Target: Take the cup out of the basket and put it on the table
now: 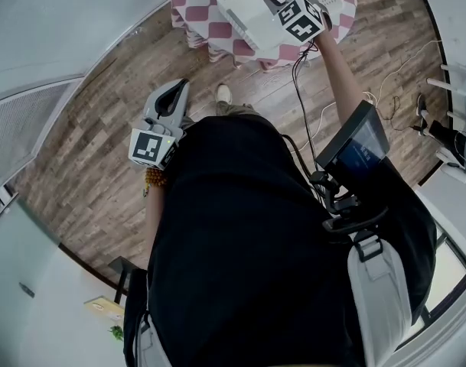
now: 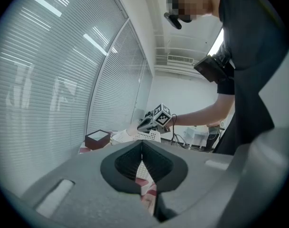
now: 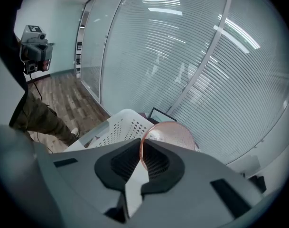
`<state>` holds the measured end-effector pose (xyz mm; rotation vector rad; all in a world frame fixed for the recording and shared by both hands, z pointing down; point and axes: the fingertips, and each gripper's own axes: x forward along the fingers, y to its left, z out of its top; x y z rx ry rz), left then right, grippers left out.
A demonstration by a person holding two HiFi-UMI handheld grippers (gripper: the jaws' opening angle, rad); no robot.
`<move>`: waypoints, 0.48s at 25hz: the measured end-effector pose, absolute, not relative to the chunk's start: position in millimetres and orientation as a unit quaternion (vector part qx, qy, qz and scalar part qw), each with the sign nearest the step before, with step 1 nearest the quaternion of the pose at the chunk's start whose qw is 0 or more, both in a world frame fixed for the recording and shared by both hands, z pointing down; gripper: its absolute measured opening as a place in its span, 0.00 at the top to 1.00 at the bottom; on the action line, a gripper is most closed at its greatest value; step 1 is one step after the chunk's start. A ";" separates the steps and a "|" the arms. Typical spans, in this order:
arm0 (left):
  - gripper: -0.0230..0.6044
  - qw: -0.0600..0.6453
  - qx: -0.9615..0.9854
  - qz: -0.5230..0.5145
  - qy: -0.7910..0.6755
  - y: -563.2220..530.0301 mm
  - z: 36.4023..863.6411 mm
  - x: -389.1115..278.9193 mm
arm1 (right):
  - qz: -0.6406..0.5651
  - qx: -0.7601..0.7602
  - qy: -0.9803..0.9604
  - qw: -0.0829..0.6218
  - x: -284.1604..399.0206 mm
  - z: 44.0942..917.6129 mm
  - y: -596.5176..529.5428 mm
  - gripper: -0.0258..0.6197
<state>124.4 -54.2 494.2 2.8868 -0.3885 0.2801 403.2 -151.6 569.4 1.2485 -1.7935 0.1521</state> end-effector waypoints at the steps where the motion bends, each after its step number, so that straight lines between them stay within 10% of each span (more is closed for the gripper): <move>1: 0.95 0.106 0.981 0.094 -0.130 -54.7 493.1 126.1 | 0.062 0.511 -0.728 0.452 402.7 566.4 -150.3 0.92; 12: 0.95 0.095 0.986 0.092 -0.099 -46.4 483.1 138.5 | 0.048 0.547 -0.739 0.390 389.2 519.3 -130.5 0.92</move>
